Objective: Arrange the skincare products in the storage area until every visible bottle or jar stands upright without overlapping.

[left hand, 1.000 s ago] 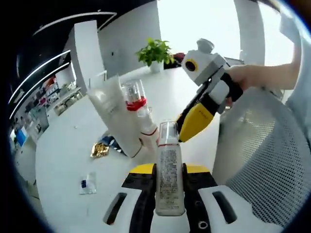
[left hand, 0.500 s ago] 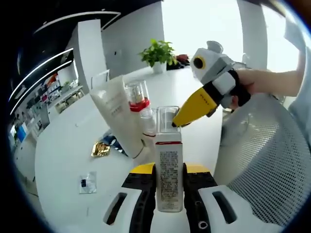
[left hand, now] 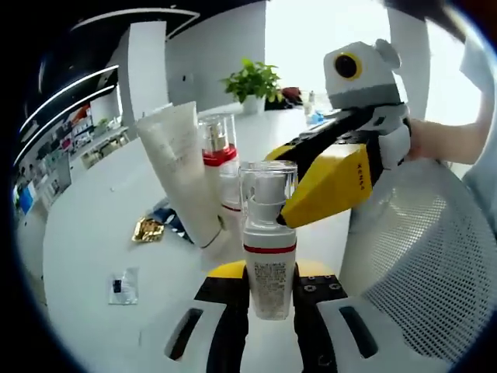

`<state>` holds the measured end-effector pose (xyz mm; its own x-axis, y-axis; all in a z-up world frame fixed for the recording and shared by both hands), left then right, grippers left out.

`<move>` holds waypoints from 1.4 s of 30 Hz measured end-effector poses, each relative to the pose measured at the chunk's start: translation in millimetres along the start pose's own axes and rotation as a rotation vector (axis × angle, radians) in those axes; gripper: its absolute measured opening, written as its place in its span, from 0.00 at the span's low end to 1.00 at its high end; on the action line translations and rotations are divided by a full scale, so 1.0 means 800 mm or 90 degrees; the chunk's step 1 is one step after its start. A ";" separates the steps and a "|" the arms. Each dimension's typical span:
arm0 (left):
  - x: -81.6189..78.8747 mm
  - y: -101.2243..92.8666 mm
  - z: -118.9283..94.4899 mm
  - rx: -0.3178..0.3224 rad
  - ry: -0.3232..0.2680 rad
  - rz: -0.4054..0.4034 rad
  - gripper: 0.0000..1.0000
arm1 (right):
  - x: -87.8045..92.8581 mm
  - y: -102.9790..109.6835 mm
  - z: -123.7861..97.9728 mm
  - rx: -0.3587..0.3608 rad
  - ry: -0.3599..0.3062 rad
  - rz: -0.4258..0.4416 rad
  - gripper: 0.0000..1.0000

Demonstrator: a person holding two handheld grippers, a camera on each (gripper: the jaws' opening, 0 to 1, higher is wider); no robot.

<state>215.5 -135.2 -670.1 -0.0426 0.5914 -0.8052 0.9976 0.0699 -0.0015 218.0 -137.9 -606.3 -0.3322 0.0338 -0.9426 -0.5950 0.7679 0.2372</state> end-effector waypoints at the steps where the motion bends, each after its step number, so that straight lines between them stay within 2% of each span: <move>1: 0.001 -0.001 0.002 0.005 0.003 0.001 0.16 | 0.002 0.003 0.003 -0.003 0.009 -0.017 0.21; 5: 0.008 0.001 0.011 0.010 0.012 0.000 0.16 | 0.008 0.000 0.010 0.010 0.038 -0.043 0.21; 13: 0.013 0.010 0.023 0.008 0.024 0.009 0.17 | 0.016 -0.011 0.016 0.027 0.049 -0.066 0.21; 22: 0.022 0.010 0.036 0.016 0.033 -0.001 0.18 | 0.028 -0.021 0.017 0.047 0.075 -0.063 0.21; 27: 0.027 0.013 0.039 0.001 0.041 0.039 0.18 | 0.033 -0.021 0.019 0.053 0.090 -0.080 0.21; 35: 0.023 0.014 0.040 0.000 0.026 0.049 0.21 | 0.035 -0.023 0.018 0.057 0.095 -0.077 0.22; 42: 0.023 0.017 0.039 -0.008 0.023 0.053 0.28 | 0.036 -0.023 0.017 0.055 0.099 -0.076 0.22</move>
Point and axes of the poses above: the point that each gripper's makers call its tool centre point, and the gripper's own axes: z roughly forward along the fingers, y roughly to its left, x roughly out of its underside, the point moved 1 cm from there along -z, roughly backward along the fingers, and after that the axes turned 1 degree about z, right-handed, at the moved point
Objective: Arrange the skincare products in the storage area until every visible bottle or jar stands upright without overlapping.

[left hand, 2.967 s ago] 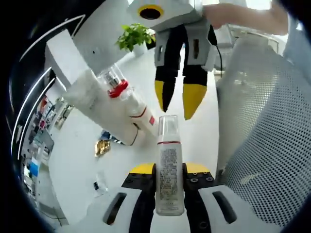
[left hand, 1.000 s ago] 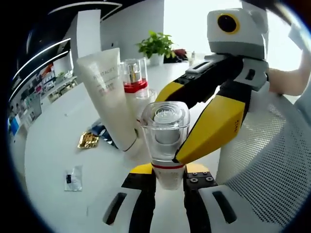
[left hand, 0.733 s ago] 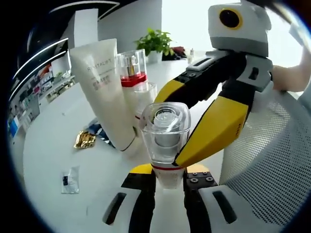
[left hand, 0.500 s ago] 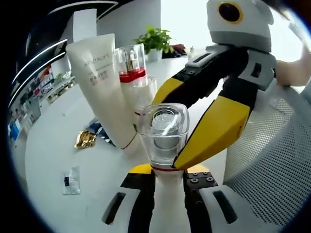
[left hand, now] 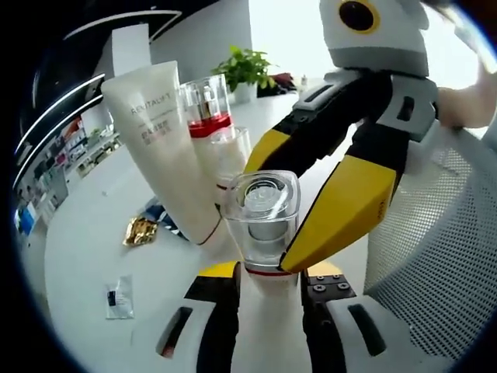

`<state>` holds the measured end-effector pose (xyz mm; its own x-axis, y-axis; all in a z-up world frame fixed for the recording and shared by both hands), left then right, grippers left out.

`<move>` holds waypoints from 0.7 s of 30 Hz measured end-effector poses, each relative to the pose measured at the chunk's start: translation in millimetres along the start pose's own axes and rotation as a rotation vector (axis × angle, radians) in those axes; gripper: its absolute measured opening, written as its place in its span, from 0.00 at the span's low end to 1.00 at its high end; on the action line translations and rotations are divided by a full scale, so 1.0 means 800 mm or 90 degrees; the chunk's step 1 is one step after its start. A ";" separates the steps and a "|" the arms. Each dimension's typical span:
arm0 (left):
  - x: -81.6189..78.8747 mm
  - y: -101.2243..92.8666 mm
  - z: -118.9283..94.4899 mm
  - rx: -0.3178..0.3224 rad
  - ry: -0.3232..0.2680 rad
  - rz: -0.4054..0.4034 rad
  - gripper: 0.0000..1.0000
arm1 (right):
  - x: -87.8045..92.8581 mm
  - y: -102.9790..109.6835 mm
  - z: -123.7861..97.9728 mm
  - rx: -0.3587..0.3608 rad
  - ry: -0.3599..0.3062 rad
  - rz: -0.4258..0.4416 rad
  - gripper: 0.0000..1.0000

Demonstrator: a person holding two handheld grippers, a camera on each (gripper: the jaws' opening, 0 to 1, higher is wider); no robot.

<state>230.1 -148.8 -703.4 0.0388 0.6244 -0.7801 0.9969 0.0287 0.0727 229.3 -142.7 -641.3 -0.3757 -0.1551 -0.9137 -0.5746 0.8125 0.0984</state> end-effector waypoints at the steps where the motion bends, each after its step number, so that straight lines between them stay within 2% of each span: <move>1: 0.001 0.000 0.000 0.000 0.002 0.000 0.28 | 0.001 0.000 0.000 0.000 0.001 0.007 0.22; 9: 0.005 0.005 0.000 -0.013 0.014 0.011 0.34 | 0.007 0.001 -0.005 0.002 0.018 0.000 0.23; 18: 0.006 0.006 -0.004 -0.022 0.020 0.015 0.33 | 0.012 0.002 -0.012 0.007 0.029 0.002 0.24; 21: 0.011 0.007 -0.007 -0.026 0.030 0.016 0.34 | 0.016 0.005 -0.013 0.009 0.041 -0.013 0.23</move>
Point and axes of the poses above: the point that each gripper's makers call its tool centre point, and the gripper's own axes: z roughly forward along the fingers, y roughly to its left, x roughly out of its underside, the point moved 1 cm from there along -z, roughly backward along the fingers, and after that the axes turned 1 degree about z, right-handed, at the moved point
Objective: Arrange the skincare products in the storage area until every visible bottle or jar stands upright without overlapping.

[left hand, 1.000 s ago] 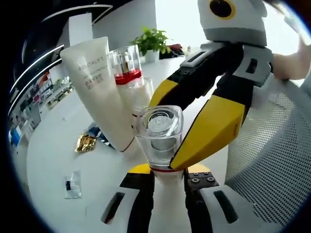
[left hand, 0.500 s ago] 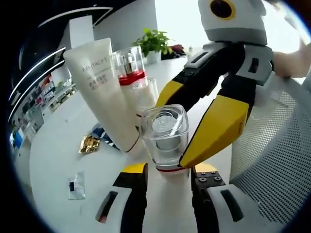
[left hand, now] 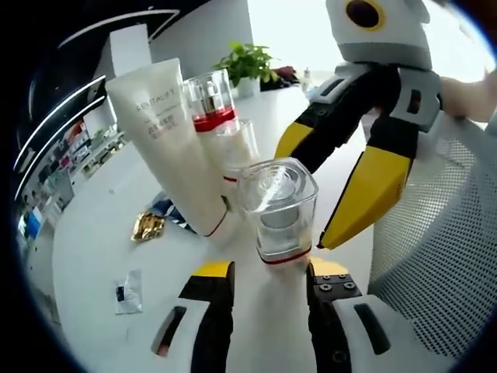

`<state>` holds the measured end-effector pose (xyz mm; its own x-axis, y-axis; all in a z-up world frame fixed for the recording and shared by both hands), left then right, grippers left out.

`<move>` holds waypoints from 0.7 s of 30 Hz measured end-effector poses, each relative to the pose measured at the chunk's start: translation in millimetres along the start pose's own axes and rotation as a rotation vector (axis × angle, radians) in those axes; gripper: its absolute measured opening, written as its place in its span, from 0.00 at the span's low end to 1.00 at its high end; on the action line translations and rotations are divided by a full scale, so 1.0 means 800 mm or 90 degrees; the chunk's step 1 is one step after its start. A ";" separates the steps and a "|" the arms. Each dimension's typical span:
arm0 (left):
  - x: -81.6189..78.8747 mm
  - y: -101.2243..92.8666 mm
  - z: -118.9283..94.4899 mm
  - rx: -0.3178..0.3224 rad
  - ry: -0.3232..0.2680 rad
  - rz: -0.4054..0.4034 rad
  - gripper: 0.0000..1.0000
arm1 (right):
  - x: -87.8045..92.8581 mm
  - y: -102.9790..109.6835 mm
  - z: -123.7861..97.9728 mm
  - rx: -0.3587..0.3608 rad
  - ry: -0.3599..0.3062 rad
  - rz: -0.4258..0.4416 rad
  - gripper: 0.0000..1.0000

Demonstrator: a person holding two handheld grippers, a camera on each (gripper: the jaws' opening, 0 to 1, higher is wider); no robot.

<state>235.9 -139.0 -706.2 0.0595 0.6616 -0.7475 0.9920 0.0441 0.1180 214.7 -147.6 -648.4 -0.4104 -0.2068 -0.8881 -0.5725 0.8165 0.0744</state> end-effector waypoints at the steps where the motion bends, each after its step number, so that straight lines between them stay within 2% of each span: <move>1: 0.001 0.002 -0.001 -0.007 0.002 0.000 0.34 | 0.001 0.000 0.000 0.000 0.003 -0.001 0.23; 11: 0.011 0.011 -0.006 -0.027 0.029 -0.023 0.28 | 0.011 -0.007 -0.002 0.019 0.033 -0.002 0.21; 17: 0.024 0.016 -0.008 -0.039 0.060 -0.047 0.19 | 0.020 -0.018 -0.005 0.042 0.059 -0.005 0.20; 21: 0.026 0.017 -0.006 -0.037 0.065 -0.057 0.19 | 0.025 -0.029 -0.011 0.057 0.073 0.003 0.20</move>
Point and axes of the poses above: the point that each gripper's makers call its tool centre point, and the gripper's own axes: z roughly forward along the fingers, y roughly to its left, x roughly out of its underside, the point moved 1 cm from there along -z, roughly backward along the fingers, and after that the axes turned 1 degree about z, right-handed, at the moved point
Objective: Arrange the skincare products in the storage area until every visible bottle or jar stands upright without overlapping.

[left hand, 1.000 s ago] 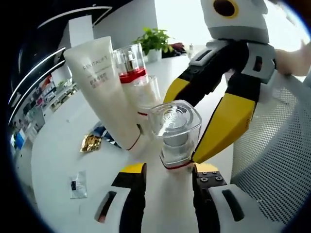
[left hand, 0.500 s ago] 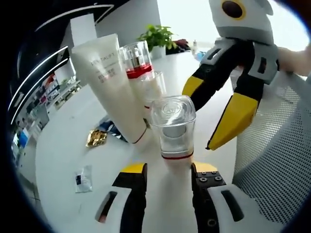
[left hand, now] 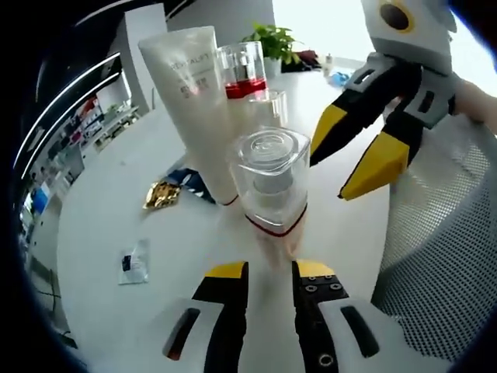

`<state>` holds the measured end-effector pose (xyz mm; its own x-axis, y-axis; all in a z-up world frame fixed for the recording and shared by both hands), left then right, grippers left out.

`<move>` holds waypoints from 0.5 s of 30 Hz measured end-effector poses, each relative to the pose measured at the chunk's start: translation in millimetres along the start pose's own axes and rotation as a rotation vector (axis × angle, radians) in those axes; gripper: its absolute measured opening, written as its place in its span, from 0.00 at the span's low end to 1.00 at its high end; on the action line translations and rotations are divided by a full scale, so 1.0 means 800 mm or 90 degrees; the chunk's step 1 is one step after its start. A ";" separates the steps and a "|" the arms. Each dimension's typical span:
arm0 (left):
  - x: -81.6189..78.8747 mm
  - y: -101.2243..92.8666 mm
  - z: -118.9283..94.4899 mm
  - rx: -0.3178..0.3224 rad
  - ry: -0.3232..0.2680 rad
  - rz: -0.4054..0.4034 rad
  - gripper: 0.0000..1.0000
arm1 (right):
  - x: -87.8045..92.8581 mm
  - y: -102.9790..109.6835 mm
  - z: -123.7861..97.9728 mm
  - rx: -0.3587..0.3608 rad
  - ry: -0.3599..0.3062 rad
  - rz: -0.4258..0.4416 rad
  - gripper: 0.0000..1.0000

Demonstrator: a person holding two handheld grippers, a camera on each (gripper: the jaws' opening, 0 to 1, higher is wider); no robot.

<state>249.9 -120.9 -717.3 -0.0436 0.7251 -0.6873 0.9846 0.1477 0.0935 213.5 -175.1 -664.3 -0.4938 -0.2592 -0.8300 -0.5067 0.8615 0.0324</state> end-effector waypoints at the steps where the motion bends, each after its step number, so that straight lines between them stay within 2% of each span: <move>1: 0.001 0.000 0.001 0.000 0.003 0.000 0.18 | 0.002 -0.004 -0.002 0.004 0.004 0.000 0.19; 7: 0.003 -0.009 0.008 0.015 0.020 -0.001 0.13 | 0.014 -0.025 -0.010 0.026 0.032 0.008 0.19; 9: 0.002 -0.012 0.010 0.030 0.023 -0.027 0.12 | 0.017 -0.030 -0.011 0.028 0.037 0.009 0.19; 15: 0.003 -0.006 0.011 0.021 0.035 -0.025 0.11 | 0.023 -0.039 -0.007 0.027 0.060 0.010 0.19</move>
<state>246.5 -126.1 -725.5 -0.0910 0.7556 -0.6487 0.9869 0.1556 0.0428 215.8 -209.3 -677.4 -0.5665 -0.2841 -0.7736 -0.4695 0.8827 0.0196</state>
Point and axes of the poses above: the point that each gripper's makers call its tool centre point, and the gripper's own axes: z roughly forward along the fingers, y roughly to its left, x roughly out of its underside, the point moved 1 cm from there along -z, roughly backward along the fingers, and after that the axes turned 1 degree about z, right-handed, at the moved point
